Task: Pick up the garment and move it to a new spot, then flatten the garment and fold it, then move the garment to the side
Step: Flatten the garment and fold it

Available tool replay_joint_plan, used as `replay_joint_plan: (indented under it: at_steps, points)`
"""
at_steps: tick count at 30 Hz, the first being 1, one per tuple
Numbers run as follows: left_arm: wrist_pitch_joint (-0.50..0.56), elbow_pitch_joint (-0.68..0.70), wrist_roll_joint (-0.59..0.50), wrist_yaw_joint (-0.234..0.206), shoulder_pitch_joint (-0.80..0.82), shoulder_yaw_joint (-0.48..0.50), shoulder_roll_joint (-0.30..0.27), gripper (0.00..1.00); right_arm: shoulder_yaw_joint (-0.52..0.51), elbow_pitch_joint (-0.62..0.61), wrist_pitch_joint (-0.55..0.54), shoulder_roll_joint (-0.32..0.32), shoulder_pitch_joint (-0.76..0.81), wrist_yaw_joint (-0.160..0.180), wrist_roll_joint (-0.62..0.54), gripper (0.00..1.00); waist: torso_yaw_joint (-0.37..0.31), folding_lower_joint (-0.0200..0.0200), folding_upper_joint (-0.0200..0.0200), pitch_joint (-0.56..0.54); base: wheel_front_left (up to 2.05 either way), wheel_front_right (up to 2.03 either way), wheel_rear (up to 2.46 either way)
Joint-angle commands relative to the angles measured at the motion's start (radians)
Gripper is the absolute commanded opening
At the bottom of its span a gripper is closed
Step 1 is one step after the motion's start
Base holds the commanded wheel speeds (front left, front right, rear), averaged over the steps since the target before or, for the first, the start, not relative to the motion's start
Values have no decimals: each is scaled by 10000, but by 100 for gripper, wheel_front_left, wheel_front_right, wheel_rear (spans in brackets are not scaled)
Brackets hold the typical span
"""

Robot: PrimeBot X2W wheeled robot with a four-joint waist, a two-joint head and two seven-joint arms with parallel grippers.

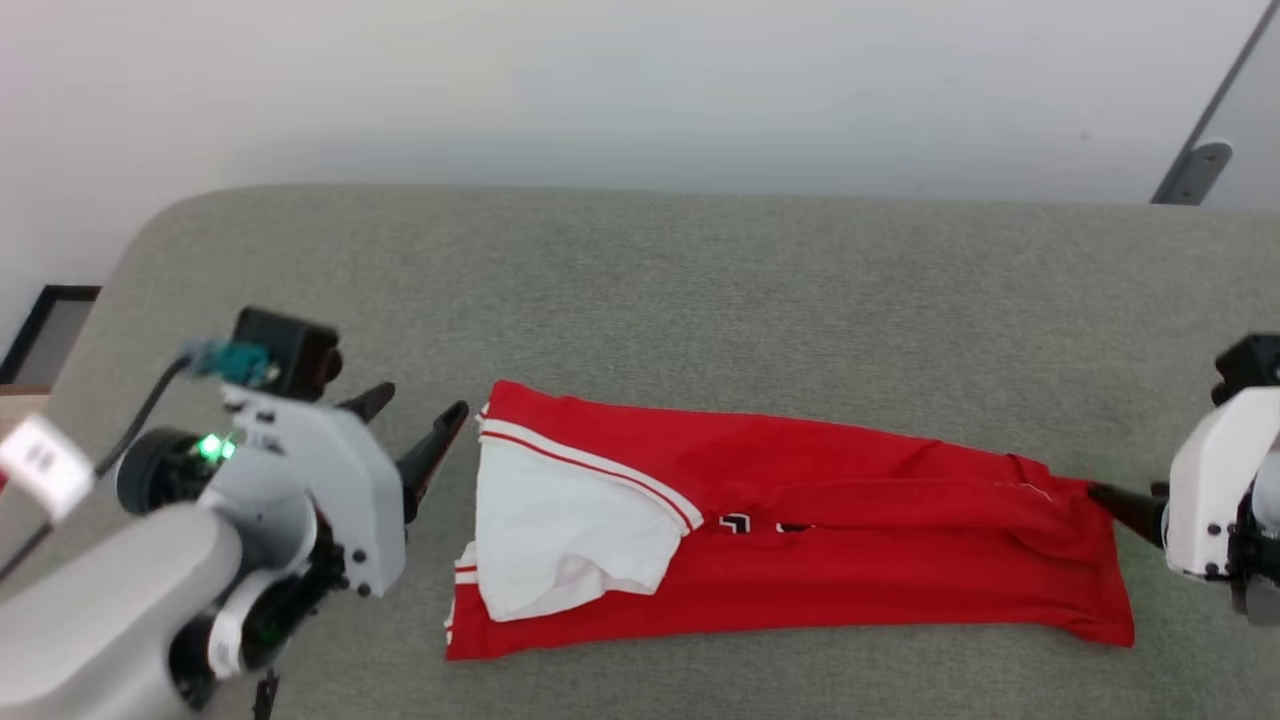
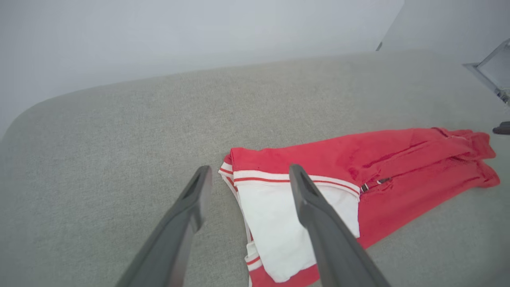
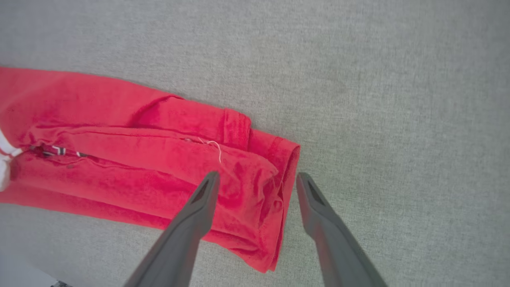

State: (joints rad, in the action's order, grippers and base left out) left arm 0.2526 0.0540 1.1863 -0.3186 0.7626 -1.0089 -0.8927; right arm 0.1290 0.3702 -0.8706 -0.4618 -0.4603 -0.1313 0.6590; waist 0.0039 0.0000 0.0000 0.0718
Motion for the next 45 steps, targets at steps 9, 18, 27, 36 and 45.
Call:
replay_joint_plan:
  at_steps: [9, 18, 27, 36, 45]
  points:
    - [-4231, 430, -498, -792, -2153, 992, -278, 100, -942, 1102, 52, 340, 697, 13, -515, 100, 683, 0, 0, -136, 0, 0, 0]
    - [-5167, 672, -1955, -1496, -4408, 3284, 391, 100, -1249, 2225, 404, 525, 803, 13, -677, 100, 1185, 0, 0, -104, 0, 0, 0]
    - [-5176, 807, -4113, -510, -6920, 6377, 2394, 100, -284, 2912, 860, 552, 684, 8, -126, 0, 1567, 0, 0, -42, 0, 0, 0]
    - [-5176, 646, -5439, 831, -8053, 8305, 3923, 100, 812, 2838, 1017, -412, 621, 16, 938, 0, 1717, 0, 0, 69, 0, 0, 0]
    - [-5177, 579, -6320, 1658, -8279, 9120, 4721, 100, 1147, 2957, 1418, -1527, 41, 18, 1144, 0, 1518, 0, 0, 145, 0, 0, 0]
